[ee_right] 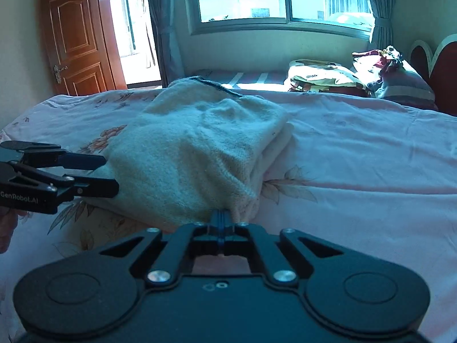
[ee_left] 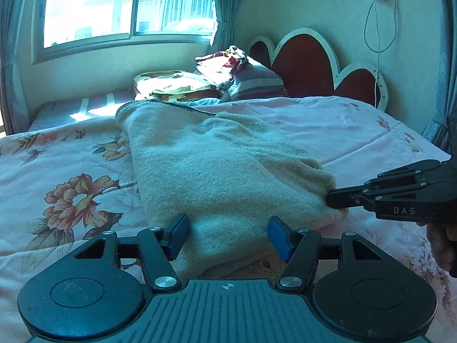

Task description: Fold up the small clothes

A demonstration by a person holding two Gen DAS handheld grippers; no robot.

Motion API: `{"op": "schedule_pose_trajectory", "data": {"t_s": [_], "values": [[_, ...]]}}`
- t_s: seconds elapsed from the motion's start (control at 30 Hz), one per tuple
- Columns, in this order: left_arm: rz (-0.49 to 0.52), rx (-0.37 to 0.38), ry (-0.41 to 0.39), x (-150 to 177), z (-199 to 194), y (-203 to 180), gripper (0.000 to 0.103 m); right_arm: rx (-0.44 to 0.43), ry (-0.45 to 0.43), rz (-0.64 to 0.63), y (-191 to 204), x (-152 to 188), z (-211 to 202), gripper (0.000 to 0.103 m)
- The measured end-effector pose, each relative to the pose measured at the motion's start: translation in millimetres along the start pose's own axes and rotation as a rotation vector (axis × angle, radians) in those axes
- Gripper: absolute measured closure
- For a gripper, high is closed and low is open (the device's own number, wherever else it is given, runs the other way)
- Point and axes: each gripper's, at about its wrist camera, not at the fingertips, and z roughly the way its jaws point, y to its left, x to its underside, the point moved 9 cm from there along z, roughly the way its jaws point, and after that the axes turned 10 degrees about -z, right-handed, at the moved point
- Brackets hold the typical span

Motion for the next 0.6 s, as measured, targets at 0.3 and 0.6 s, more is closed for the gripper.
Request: {"op": "schedule_pose_trajectory", "data": {"t_s": [0.3, 0.6], "values": [[-0.175, -0.039, -0.024, -19.9, 10.8, 38.4, 0.04, 0.013, -0.066, -0.044, 3.7, -44.5, 16.2, 0.087], [-0.222, 0.017, -0.105, -77.1, 27.7, 64.0, 0.04, 0.04, -0.059, -0.05, -12.0, -62.6, 28.8, 0.085]]}}
